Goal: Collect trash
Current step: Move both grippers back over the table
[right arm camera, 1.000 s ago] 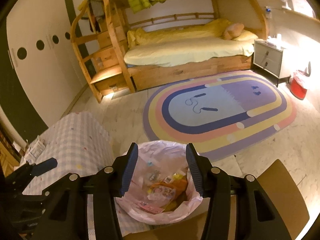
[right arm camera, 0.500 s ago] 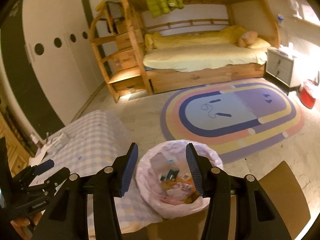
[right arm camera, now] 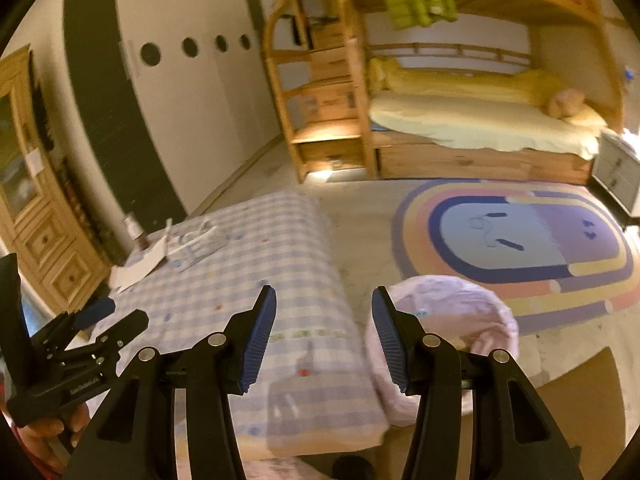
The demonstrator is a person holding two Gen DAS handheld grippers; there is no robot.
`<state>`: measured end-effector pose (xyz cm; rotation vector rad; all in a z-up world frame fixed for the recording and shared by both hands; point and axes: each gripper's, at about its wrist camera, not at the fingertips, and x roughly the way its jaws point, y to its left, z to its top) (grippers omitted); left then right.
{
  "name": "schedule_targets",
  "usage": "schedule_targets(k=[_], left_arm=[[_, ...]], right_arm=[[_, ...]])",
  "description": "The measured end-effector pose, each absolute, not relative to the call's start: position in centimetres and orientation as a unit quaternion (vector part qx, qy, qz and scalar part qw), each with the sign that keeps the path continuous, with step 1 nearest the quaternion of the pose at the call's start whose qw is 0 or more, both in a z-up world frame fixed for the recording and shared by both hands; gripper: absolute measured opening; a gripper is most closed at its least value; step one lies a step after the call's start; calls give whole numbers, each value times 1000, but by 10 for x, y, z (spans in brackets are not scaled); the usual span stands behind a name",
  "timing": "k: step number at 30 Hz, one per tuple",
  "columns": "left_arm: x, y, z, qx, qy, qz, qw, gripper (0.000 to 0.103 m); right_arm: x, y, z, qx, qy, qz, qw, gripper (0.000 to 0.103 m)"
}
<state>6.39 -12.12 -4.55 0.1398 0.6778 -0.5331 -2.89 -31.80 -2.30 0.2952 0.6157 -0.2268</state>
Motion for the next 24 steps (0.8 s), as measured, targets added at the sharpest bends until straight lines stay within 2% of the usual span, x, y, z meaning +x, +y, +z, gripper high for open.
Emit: schedule_targets(k=[17,24], left_arm=[[117,-1,-61,17,346,-125,930,79],[151,31,-71,10,359,-86,929,79]], right_arm=[[71,-227,-33,83,339,-19,937,51],[127,-198,-52,54,362,4,931,63]])
